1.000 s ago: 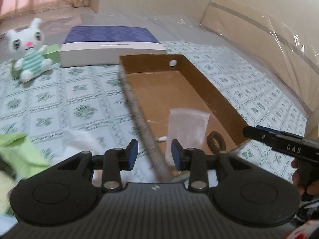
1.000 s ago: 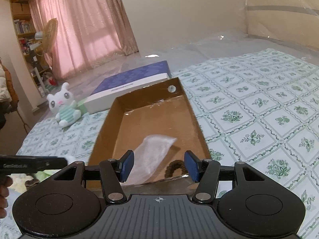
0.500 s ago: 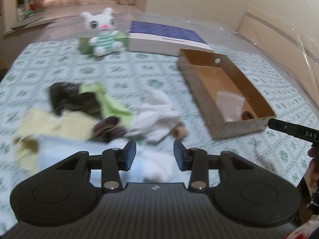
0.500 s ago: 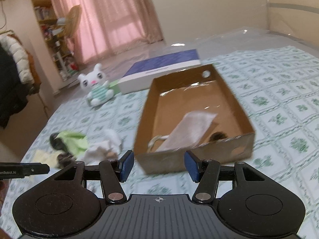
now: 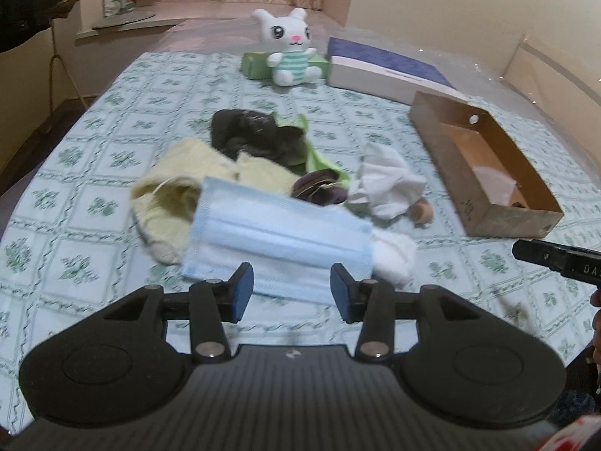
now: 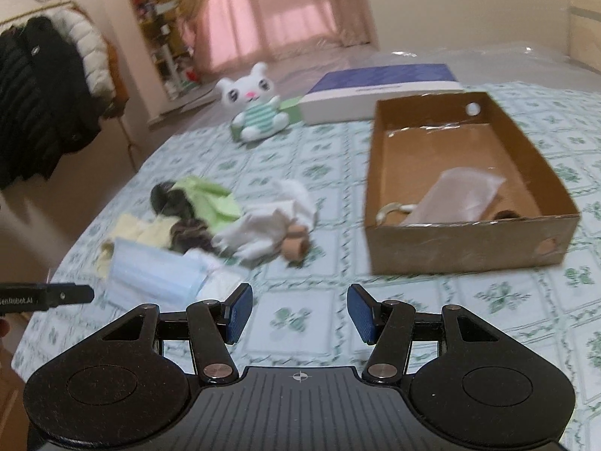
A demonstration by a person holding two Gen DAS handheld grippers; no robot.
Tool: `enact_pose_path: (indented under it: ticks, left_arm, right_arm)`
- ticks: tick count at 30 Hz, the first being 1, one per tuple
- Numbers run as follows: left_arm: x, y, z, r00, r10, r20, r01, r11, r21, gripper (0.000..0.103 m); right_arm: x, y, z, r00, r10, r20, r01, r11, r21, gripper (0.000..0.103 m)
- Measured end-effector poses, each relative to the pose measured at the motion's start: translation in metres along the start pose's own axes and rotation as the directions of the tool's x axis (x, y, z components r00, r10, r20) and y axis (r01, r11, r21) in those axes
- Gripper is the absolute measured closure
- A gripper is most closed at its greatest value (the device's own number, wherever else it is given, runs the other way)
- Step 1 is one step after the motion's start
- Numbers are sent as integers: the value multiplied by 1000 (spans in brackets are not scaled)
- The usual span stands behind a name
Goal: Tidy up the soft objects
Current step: 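Withdraw both grippers from the box back toward the pile, then grasp the blue face mask by its edge with the right gripper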
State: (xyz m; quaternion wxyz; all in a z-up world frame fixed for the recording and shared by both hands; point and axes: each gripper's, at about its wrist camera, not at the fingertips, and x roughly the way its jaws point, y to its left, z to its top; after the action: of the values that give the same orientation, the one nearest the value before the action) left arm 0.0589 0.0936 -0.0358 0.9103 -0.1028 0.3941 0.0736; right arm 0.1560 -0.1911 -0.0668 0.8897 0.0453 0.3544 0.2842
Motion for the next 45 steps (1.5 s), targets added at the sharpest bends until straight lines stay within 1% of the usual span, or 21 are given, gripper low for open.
enact_pose_path:
  ticks: [2, 6, 12, 17, 19, 23, 28, 32, 35, 38, 40, 41, 43, 45]
  left_arm:
    - [0, 6, -4, 1000, 7, -4, -7, 1000, -20, 61]
    - [-1, 18, -10, 1000, 25, -11, -25, 998, -49, 61]
    - [0, 32, -14, 998, 62, -21, -63, 996, -63, 61]
    - [7, 46, -18, 996, 83, -39, -86, 992, -92, 61]
    - [11, 53, -19, 995, 92, -48, -97, 990, -106, 61]
    - [18, 66, -21, 992, 107, -66, -114, 985, -131, 61]
    - [27, 79, -23, 988, 129, -82, -140, 979, -145, 61]
    - [32, 89, -24, 985, 142, -93, -156, 975, -159, 61]
    - [34, 94, -25, 984, 147, -98, -162, 973, -166, 61]
    - [35, 96, -27, 983, 150, -103, -166, 971, -171, 61]
    - [36, 98, -29, 982, 151, -111, -169, 970, -174, 61]
    - [37, 98, -30, 982, 151, -113, -169, 970, -175, 61]
    - [38, 98, -32, 982, 149, -117, -168, 970, -175, 61]
    - [38, 97, -33, 982, 147, -119, -166, 971, -175, 61]
  right_arm:
    - [5, 7, -4, 1000, 7, -14, -7, 1000, -23, 47]
    - [19, 26, -9, 998, 44, -43, -47, 996, -81, 47]
    - [47, 62, -8, 988, 134, -72, -146, 970, -194, 47]
    - [75, 87, 0, 970, 220, -100, -240, 930, -278, 47]
    - [88, 96, 4, 964, 244, -110, -266, 914, -306, 45]
    - [112, 111, 10, 952, 278, -128, -306, 880, -362, 36]
    - [138, 126, 17, 942, 306, -140, -337, 841, -423, 32]
    - [160, 135, 18, 931, 322, -170, -364, 813, -455, 29]
    - [169, 142, 14, 922, 322, -213, -386, 781, -490, 29]
    - [166, 148, 6, 901, 351, -256, -435, 728, -530, 29]
    - [165, 151, -1, 895, 345, -281, -445, 701, -557, 29]
    - [163, 153, -6, 896, 336, -291, -445, 685, -577, 29]
    - [161, 159, -16, 905, 314, -288, -425, 653, -627, 29]
    - [160, 165, -25, 931, 271, -246, -363, 607, -707, 29]
